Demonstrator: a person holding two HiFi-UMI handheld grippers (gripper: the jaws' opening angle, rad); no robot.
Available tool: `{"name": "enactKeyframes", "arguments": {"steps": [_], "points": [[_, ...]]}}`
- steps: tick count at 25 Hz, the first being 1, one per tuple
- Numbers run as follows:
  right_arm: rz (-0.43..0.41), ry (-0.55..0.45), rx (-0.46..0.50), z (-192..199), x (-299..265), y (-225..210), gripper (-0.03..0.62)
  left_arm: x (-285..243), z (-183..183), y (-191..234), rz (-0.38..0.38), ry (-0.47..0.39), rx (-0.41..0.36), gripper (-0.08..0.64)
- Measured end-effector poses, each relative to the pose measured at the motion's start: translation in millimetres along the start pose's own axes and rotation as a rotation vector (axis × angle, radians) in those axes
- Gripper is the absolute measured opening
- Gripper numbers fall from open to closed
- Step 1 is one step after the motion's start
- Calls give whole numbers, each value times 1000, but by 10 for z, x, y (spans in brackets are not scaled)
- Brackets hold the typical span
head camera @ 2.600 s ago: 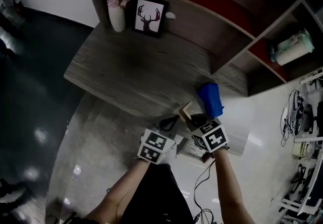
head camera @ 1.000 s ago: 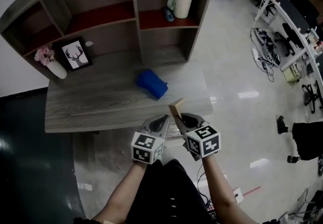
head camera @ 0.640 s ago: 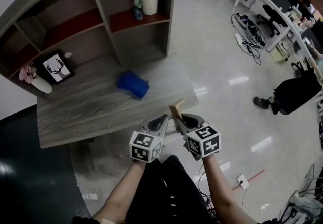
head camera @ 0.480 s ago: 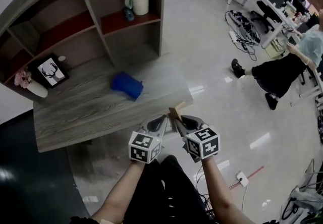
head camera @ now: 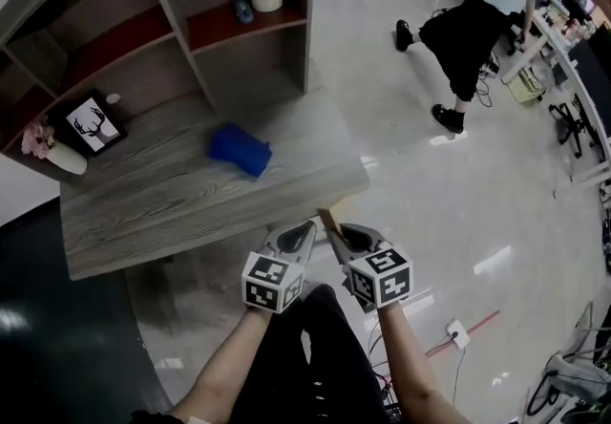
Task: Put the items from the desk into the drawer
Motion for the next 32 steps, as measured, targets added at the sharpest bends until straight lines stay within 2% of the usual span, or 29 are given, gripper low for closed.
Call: {"name": "enactKeyframes", "arguments": {"steps": [7, 24, 32], "points": [[-44, 21, 13, 222, -245, 137, 52, 76, 283, 167, -48, -8, 9, 11], [-143, 77, 73, 1146, -1167, 311, 52, 69, 1379, 674, -162, -20, 44, 11], [-163, 90, 77, 1333, -1694, 282, 52, 5, 1636, 1004, -228, -50, 61, 11]]}}
Point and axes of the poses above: the fingertips, and each gripper's own axes: x backward along the fingers, y to its left, z out of its underside, the point moved 8 cm from there along x, backward along the fingers, and after that the axes turned 5 degrees about z, right-handed, at the moved point
